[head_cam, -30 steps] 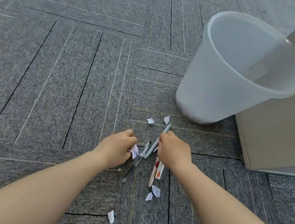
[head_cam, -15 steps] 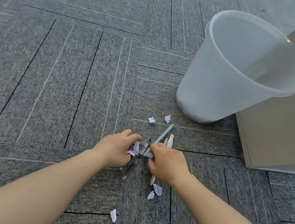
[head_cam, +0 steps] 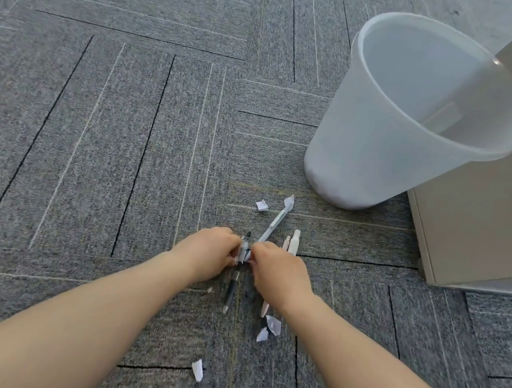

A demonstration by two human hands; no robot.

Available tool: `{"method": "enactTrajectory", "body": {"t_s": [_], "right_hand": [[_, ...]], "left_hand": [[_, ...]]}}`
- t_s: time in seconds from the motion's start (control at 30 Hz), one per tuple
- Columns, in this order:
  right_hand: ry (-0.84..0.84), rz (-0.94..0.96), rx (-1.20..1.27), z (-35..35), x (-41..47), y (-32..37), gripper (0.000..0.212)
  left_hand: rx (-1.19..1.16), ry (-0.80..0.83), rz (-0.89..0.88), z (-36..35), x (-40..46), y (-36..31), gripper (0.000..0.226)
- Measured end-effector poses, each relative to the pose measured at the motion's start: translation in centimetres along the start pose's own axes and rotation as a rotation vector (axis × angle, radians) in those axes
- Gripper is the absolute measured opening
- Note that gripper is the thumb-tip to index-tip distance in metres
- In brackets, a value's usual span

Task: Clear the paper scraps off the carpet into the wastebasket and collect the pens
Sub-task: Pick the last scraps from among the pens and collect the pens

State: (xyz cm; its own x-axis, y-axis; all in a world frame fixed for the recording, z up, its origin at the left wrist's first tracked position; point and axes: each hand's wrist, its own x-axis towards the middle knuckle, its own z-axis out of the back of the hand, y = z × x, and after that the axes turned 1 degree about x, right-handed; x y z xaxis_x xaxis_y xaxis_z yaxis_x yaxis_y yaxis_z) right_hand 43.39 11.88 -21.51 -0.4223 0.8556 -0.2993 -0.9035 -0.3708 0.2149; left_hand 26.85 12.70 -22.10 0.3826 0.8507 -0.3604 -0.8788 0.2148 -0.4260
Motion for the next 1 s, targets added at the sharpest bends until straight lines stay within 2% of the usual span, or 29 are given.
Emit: {"method": "enactTrajectory", "body": {"t_s": [0.07, 0.13, 0.2, 0.3, 0.43, 0.5, 0.63, 0.77, 0.83, 0.9, 1.0], "right_hand": [[0.01, -0.001, 0.029, 0.7, -0.1, -0.5, 0.008], [-0.085, -0.097, 0.145, 1.7, 0.1, -1.4, 0.008], [-0.179, -0.246, 0.253, 3.1, 1.1, -3.1, 0.009], [-0.177, -0.353, 0.282, 4.8, 3.7, -5.7, 0.009], [-0.148, -0.291, 0.295, 5.8, 6.8, -7.3, 0.029], [-0.091, -0.294, 0.291, 5.7, 8.1, -7.6, 0.033], [0.005, -0.226, 0.262, 5.3, 9.6, -8.1, 0.02], [0.0, -0.096, 0.089, 4.9, 10.1, -8.1, 0.006], [0.011, -0.055, 0.035, 4.7, 10.3, -8.0, 0.004], [0.013, -0.071, 0.069, 4.6, 10.3, -8.2, 0.004], [-0.069, -0.181, 0.268, 4.5, 9.7, -8.3, 0.008]], "left_hand": [[-0.084, -0.048, 0.024, -0.1, -0.2, 0.1, 0.015], [-0.144, -0.072, 0.047, 0.0, -0.4, 0.2, 0.024], [-0.113, -0.037, 0.048, 0.1, -0.2, 0.3, 0.017], [-0.056, -0.015, 0.052, 0.6, 0.4, 0.2, 0.006], [-0.224, -0.249, 0.175, 2.3, 2.6, 0.7, 0.01], [-0.24, -0.297, 0.174, 3.2, 4.5, 0.3, 0.012], [-0.207, -0.283, 0.1, 3.7, 7.7, -1.1, 0.014], [-0.103, -0.197, 0.037, 2.9, 8.9, -1.4, 0.013], [-0.106, -0.221, 0.027, 2.6, 9.0, -1.3, 0.011], [-0.102, -0.252, 0.017, 2.5, 9.2, -1.4, 0.014], [-0.089, -0.263, 0.004, 2.6, 8.9, -1.6, 0.015]]}}
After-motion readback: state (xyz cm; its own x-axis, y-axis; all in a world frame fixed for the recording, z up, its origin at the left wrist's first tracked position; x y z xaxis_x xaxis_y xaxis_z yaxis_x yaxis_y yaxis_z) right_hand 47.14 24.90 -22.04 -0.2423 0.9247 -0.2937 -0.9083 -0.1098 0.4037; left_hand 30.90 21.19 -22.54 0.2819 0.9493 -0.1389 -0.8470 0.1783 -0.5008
